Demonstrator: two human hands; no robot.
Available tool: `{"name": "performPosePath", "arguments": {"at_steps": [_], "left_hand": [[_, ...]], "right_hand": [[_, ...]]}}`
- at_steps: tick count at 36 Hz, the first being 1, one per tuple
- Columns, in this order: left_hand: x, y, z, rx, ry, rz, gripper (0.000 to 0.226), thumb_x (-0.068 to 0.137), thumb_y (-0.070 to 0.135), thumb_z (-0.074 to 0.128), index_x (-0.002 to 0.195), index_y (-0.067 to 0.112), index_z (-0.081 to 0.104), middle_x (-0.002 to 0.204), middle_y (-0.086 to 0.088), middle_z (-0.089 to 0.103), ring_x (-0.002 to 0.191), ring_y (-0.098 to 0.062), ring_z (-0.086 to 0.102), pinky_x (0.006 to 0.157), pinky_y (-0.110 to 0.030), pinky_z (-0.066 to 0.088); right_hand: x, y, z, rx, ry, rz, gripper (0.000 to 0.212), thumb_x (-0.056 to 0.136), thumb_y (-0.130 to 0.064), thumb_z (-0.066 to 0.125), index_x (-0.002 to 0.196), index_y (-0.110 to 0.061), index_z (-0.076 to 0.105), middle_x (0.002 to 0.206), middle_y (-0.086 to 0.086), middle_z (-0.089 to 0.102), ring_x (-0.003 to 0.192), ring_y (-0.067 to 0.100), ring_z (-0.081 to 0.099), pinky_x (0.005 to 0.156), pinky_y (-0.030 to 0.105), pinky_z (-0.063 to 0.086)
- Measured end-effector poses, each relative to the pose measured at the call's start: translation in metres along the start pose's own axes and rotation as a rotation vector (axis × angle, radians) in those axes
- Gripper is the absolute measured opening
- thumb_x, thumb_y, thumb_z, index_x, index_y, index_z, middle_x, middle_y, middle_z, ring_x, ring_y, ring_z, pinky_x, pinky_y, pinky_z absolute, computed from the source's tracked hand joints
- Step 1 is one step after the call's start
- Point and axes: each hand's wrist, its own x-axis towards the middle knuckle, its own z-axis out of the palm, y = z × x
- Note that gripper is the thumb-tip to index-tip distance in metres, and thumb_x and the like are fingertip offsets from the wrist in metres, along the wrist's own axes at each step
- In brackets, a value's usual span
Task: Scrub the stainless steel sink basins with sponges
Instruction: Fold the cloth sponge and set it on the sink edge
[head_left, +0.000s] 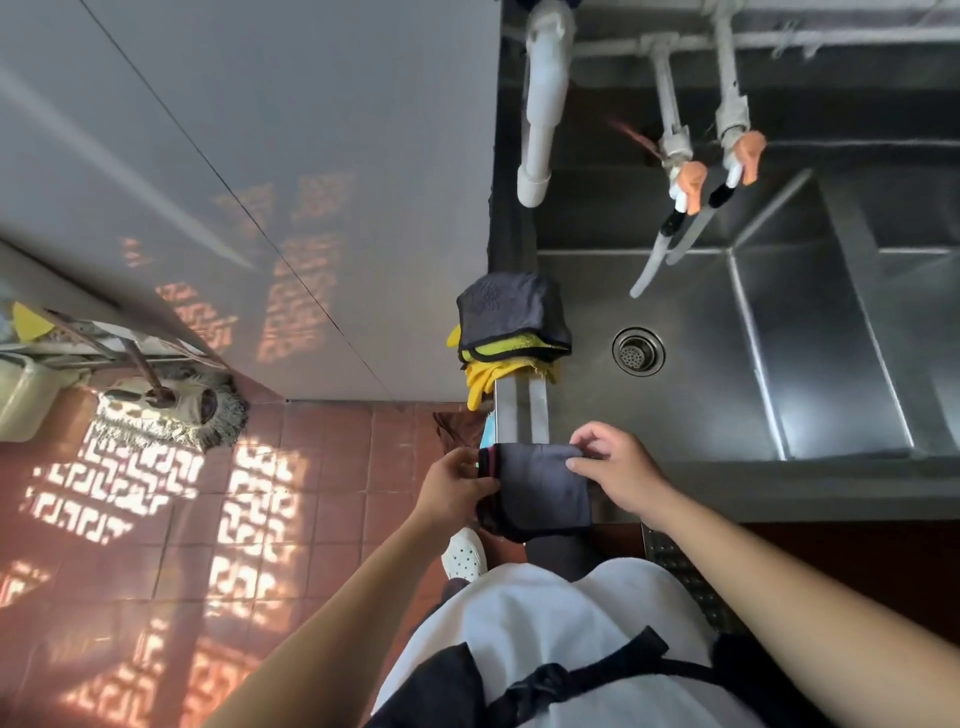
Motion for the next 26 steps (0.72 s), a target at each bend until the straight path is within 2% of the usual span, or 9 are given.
{"name": "performPosePath", "arguments": {"at_steps": [4, 7, 9, 11, 14, 17, 21, 24, 26], "left_hand": [[0.001, 0.013, -0.006, -0.170, -0.049, 0.030, 0.025, 0.084, -0.005, 0.067, 0.107, 0.006, 0.065, 0.099, -0.017, 0.069, 0.083, -0.031, 0.074, 0.065, -0.044, 0.061], [0.007, 0.034, -0.011, -0.192, -0.064, 0.081, 0.024, 0.084, -0.004, 0.067, 0.106, 0.003, 0.062, 0.096, -0.017, 0.067, 0.081, -0.035, 0.072, 0.066, -0.049, 0.061], [0.011, 0.052, -0.012, -0.187, -0.066, 0.115, 0.023, 0.080, -0.001, 0.069, 0.101, 0.003, 0.061, 0.088, -0.018, 0.063, 0.071, -0.042, 0.063, 0.063, -0.048, 0.058], [0.017, 0.070, -0.013, -0.199, -0.054, 0.142, 0.023, 0.072, 0.003, 0.070, 0.093, 0.006, 0.061, 0.079, -0.014, 0.062, 0.067, -0.034, 0.056, 0.063, -0.041, 0.049], [0.032, 0.099, -0.017, -0.231, -0.031, 0.171, 0.020, 0.069, 0.005, 0.069, 0.087, 0.013, 0.066, 0.085, -0.010, 0.066, 0.073, -0.026, 0.066, 0.071, -0.041, 0.057], [0.052, 0.131, -0.023, -0.269, -0.034, 0.213, 0.015, 0.080, 0.000, 0.065, 0.089, 0.013, 0.066, 0.082, -0.007, 0.068, 0.071, -0.023, 0.071, 0.062, -0.038, 0.059], [0.083, 0.167, -0.029, -0.255, 0.017, 0.243, 0.016, 0.081, 0.002, 0.066, 0.093, 0.012, 0.066, 0.083, -0.008, 0.070, 0.070, -0.021, 0.072, 0.061, -0.038, 0.058], [0.114, 0.176, -0.030, -0.288, 0.060, 0.214, 0.025, 0.077, 0.006, 0.069, 0.101, 0.009, 0.067, 0.083, -0.008, 0.071, 0.069, -0.019, 0.073, 0.059, -0.036, 0.058], [0.136, 0.172, -0.027, -0.288, 0.120, 0.163, 0.037, 0.082, 0.003, 0.071, 0.118, 0.006, 0.063, 0.084, -0.008, 0.071, 0.066, -0.018, 0.073, 0.057, -0.033, 0.058]], "right_hand": [[0.006, -0.015, -0.008, 0.197, 0.010, 0.025, 0.017, 0.090, -0.004, 0.066, 0.093, -0.020, 0.063, 0.087, 0.006, 0.068, 0.077, 0.015, 0.059, 0.059, 0.030, 0.047], [0.018, -0.034, -0.017, 0.285, 0.007, 0.003, 0.017, 0.092, -0.002, 0.064, 0.095, -0.019, 0.063, 0.095, 0.009, 0.068, 0.082, 0.017, 0.060, 0.061, 0.032, 0.049], [0.030, -0.051, -0.022, 0.286, 0.015, -0.041, 0.018, 0.092, 0.000, 0.063, 0.095, -0.017, 0.063, 0.095, 0.012, 0.067, 0.082, 0.020, 0.058, 0.066, 0.032, 0.049], [0.042, -0.067, -0.027, 0.302, 0.019, -0.083, 0.018, 0.092, 0.003, 0.062, 0.094, -0.015, 0.062, 0.093, 0.016, 0.063, 0.082, 0.023, 0.054, 0.068, 0.033, 0.044], [0.066, -0.091, -0.034, 0.344, 0.000, -0.091, 0.017, 0.094, 0.000, 0.060, 0.094, -0.018, 0.062, 0.095, 0.012, 0.062, 0.080, 0.022, 0.056, 0.062, 0.031, 0.046], [0.094, -0.116, -0.041, 0.358, 0.010, -0.127, 0.015, 0.095, -0.003, 0.059, 0.096, -0.018, 0.062, 0.091, 0.006, 0.065, 0.077, 0.017, 0.059, 0.050, 0.023, 0.047], [0.133, -0.139, -0.049, 0.376, 0.020, -0.104, 0.017, 0.094, -0.004, 0.061, 0.096, -0.021, 0.063, 0.093, 0.002, 0.067, 0.082, 0.016, 0.064, 0.046, 0.021, 0.049], [0.166, -0.139, -0.050, 0.392, 0.018, -0.030, 0.020, 0.092, -0.007, 0.064, 0.102, -0.024, 0.065, 0.104, 0.006, 0.066, 0.087, 0.019, 0.065, 0.051, 0.026, 0.052], [0.184, -0.129, -0.045, 0.319, 0.027, 0.005, 0.036, 0.088, -0.009, 0.070, 0.119, -0.026, 0.061, 0.115, 0.009, 0.062, 0.094, 0.021, 0.063, 0.066, 0.032, 0.056]]}}
